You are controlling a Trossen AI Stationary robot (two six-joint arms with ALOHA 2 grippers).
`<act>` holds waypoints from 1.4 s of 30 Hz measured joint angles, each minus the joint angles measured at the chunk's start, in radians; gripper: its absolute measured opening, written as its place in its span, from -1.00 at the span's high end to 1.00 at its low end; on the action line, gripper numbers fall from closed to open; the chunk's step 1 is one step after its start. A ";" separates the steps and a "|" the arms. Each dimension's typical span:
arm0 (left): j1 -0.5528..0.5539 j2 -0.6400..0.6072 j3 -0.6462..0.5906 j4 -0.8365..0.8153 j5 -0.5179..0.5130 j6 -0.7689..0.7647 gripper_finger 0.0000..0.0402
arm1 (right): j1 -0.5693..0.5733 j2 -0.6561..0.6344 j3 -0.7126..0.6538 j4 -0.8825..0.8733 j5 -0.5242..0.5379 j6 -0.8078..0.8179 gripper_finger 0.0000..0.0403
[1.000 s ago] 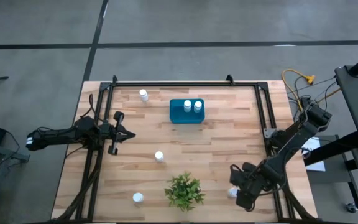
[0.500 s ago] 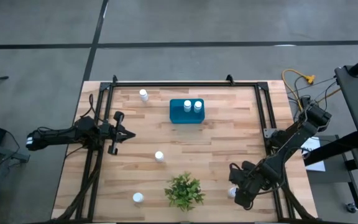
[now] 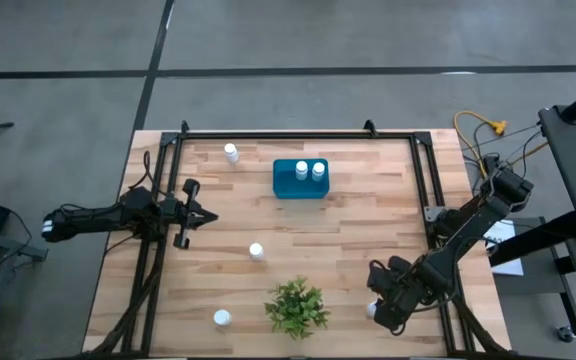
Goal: Pick and place pill bottles into a basket
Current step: Put the white pill bottle into the blue bin
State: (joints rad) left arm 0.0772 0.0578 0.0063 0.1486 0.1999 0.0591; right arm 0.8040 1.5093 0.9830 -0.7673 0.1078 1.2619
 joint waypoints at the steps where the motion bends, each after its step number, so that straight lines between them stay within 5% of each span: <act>1: 0.000 0.000 0.000 0.000 0.000 0.000 0.99 | 0.000 0.000 0.003 0.000 0.000 0.000 -0.09; 19: 0.000 0.000 0.000 0.000 0.000 0.000 0.99 | 0.001 0.000 0.019 -0.004 -0.063 0.092 -0.59; 42: 0.000 0.000 0.000 0.000 0.000 0.000 0.99 | -0.003 0.045 0.053 0.013 -0.110 0.146 -0.61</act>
State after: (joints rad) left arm 0.0776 0.0579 0.0063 0.1490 0.1999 0.0593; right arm 0.8005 1.5546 1.0364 -0.7545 -0.0025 1.4080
